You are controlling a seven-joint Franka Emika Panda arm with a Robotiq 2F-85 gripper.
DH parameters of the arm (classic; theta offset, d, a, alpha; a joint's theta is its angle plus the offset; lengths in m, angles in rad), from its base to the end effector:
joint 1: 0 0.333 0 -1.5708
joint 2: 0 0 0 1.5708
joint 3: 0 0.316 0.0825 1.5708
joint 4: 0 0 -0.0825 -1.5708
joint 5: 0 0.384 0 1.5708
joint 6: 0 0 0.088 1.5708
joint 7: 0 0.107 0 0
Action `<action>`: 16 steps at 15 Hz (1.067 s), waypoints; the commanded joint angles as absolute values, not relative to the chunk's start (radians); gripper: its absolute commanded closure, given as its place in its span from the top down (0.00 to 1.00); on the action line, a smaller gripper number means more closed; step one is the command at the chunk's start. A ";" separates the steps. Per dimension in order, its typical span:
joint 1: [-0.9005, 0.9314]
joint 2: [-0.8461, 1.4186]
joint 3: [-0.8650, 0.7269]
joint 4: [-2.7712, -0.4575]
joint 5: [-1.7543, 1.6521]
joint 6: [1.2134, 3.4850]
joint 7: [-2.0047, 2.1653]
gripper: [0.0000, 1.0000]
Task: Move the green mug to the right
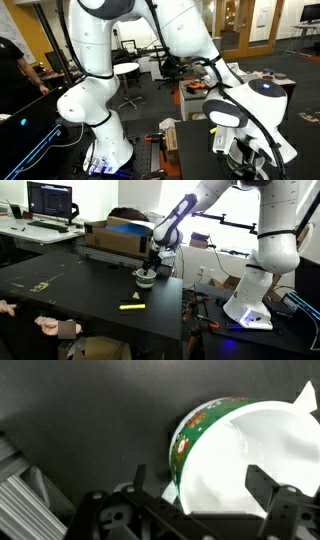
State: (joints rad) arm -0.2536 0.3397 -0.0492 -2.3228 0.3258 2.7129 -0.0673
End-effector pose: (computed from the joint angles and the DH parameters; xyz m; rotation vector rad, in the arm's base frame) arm 0.4975 -0.1681 0.1978 -2.9212 0.7857 -0.1132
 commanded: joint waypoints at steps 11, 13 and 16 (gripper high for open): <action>-0.197 0.051 -0.155 -2.492 0.155 2.807 0.039 1.00; -0.197 0.012 -0.155 -2.502 0.125 2.814 0.020 1.00; -0.189 -0.051 -0.146 -2.519 0.077 2.817 -0.011 1.00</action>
